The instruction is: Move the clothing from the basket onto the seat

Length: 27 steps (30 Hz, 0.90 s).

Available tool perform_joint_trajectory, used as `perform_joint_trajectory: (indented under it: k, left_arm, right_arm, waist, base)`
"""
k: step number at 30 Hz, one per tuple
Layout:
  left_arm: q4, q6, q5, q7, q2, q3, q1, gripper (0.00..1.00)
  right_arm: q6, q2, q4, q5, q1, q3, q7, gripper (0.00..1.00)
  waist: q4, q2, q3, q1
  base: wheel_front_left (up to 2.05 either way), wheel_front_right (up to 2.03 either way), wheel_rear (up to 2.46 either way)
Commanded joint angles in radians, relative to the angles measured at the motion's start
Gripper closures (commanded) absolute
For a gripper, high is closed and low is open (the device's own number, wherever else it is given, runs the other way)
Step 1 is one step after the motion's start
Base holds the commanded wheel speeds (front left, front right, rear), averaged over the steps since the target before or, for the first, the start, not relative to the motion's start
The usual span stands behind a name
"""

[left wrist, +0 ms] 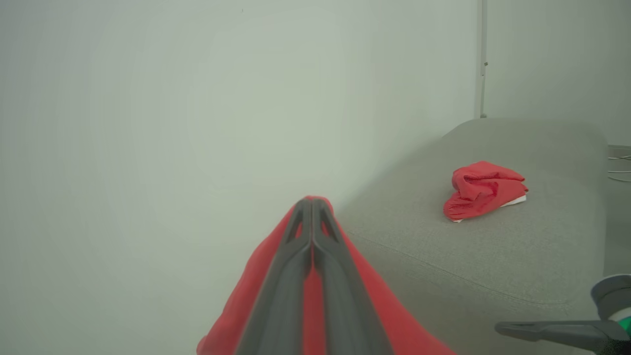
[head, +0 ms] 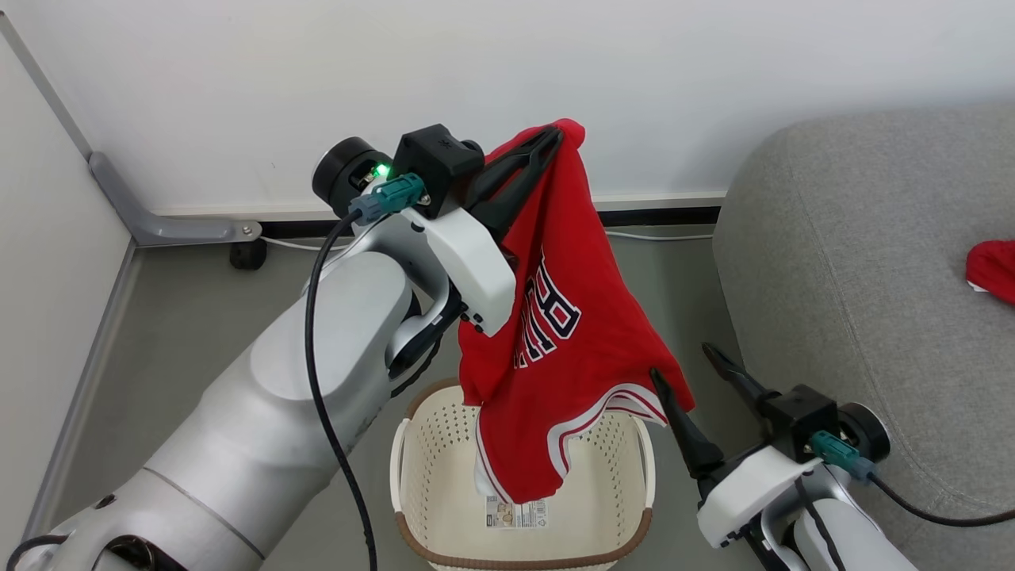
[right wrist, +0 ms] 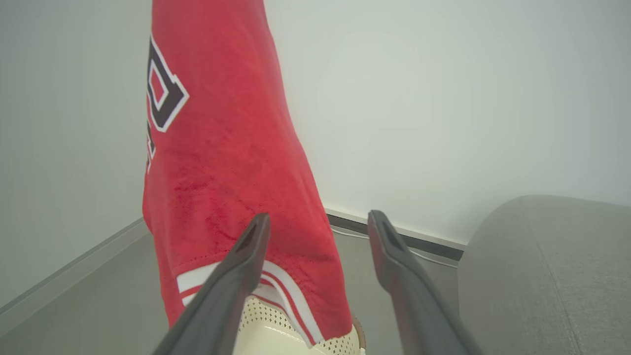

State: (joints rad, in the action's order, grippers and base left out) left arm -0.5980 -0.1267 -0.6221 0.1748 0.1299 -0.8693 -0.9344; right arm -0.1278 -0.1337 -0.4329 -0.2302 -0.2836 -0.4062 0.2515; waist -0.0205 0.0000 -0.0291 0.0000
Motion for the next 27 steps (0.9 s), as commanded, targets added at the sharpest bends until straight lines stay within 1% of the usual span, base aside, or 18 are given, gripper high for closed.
perform_joint_trajectory:
  k: [1,6,11,17,24,25,26,27]
  left_arm:
    - [0.017,-0.002,-0.008,0.001,0.017,0.029,-0.057,1.00]
    - [0.021,-0.002,-0.013,0.003,0.007,0.015,-0.055,1.00]
    - [0.029,-0.003,-0.019,0.005,-0.005,-0.002,-0.049,1.00]
    - [0.036,-0.003,-0.026,0.006,-0.014,-0.019,-0.046,1.00]
    - [0.051,-0.003,-0.032,0.008,-0.026,-0.039,-0.054,1.00]
    - [0.052,-0.003,-0.032,0.010,-0.027,-0.042,-0.054,1.00]
    - [0.053,-0.003,-0.033,0.011,-0.028,-0.044,-0.053,1.00]
    - [0.053,-0.003,-0.035,0.012,-0.028,-0.046,-0.052,1.00]
  right_arm:
    - [-0.003,-0.009,0.011,-0.016,-0.041,-0.040,0.010,0.00]
    - [-0.003,-0.041,-0.037,-0.067,-0.110,-0.152,0.010,0.00]
    - [-0.003,-0.053,-0.068,-0.088,-0.170,-0.191,0.010,0.00]
    - [-0.003,-0.022,-0.140,-0.086,-0.224,-0.215,0.010,0.00]
    - [-0.003,0.018,-0.263,-0.146,-0.292,-0.301,0.010,0.01]
    - [-0.003,0.023,-0.274,-0.160,-0.300,-0.308,0.010,0.51]
    - [-0.003,0.025,-0.281,-0.169,-0.307,-0.313,0.010,0.79]
    - [-0.003,0.027,-0.282,-0.177,-0.314,-0.314,0.010,1.00]
  waist:
    - [0.003,0.0000,0.002,0.0000]
    - [0.014,0.0000,0.006,0.0000]
    - [0.030,0.0000,0.013,0.0000]
    - [0.048,0.0000,0.014,0.0000]
    - [0.071,0.0000,0.003,0.0000]
    - [0.074,0.0000,0.001,0.0000]
    - [0.077,0.0000,0.000,0.0000]
    - [0.079,0.0000,-0.001,0.0000]
  base:
    - [0.00,0.00,0.00]
    - [0.00,0.00,0.00]
    - [0.00,0.00,0.00]
    - [0.00,0.00,0.00]
    - [0.00,0.00,0.00]
    - [0.00,0.00,0.00]
    - [0.00,0.00,0.00]
    - [0.00,0.00,0.00]
